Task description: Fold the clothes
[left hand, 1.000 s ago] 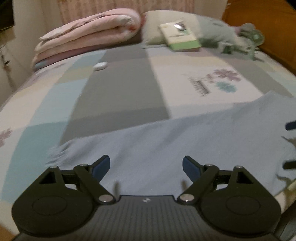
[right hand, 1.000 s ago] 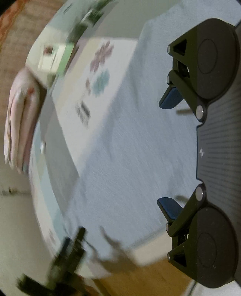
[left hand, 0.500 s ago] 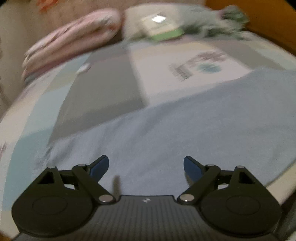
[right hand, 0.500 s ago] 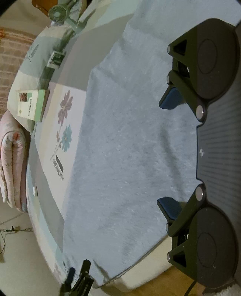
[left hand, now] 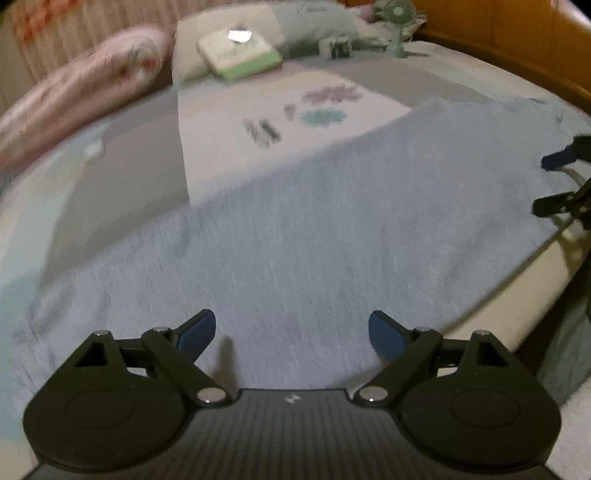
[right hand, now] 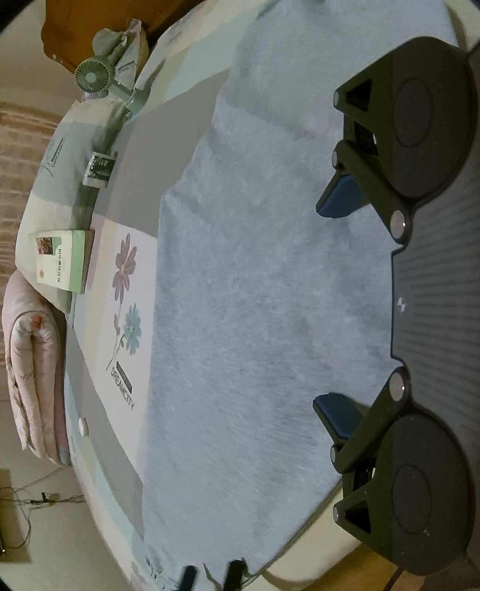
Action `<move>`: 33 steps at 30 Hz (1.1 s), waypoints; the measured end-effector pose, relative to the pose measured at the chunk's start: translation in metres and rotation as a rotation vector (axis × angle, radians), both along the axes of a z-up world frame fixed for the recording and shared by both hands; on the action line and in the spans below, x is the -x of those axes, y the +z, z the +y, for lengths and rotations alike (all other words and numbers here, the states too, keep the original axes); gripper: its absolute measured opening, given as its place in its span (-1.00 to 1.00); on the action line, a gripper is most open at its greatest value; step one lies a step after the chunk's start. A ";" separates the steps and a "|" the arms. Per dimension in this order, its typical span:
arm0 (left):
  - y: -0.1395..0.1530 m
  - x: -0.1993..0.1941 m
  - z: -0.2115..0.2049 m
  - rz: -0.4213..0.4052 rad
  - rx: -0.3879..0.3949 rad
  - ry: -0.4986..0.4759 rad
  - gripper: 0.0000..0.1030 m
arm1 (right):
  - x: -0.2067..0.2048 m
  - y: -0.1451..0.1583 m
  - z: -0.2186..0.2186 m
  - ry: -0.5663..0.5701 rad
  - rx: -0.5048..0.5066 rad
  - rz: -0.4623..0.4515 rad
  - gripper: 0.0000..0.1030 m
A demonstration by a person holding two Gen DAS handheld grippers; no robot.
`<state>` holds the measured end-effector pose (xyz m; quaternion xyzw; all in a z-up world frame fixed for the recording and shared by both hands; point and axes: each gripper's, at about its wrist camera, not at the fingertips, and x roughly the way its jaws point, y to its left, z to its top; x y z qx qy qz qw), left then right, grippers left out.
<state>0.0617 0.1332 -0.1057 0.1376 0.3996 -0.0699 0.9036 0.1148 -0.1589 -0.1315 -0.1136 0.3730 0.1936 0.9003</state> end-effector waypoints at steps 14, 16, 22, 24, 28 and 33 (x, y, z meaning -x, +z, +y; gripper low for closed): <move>-0.006 -0.037 -0.014 0.048 0.079 0.039 0.78 | 0.001 0.004 -0.086 -0.203 -0.103 0.029 1.00; 0.002 -0.044 -0.023 0.021 0.078 0.030 0.78 | -0.004 0.012 -0.096 -0.247 -0.114 0.005 1.00; 0.011 -0.068 -0.056 0.029 0.175 -0.023 0.78 | -0.029 0.017 -0.126 -0.353 -0.114 -0.017 1.00; 0.008 -0.072 -0.064 0.040 0.171 -0.024 0.78 | -0.031 0.017 -0.131 -0.361 -0.125 -0.022 1.00; -0.010 -0.080 -0.068 0.106 0.130 0.027 0.78 | -0.035 0.019 -0.142 -0.377 -0.146 -0.030 1.00; -0.011 -0.091 -0.068 0.123 0.138 0.066 0.80 | -0.040 0.021 -0.156 -0.397 -0.172 -0.041 1.00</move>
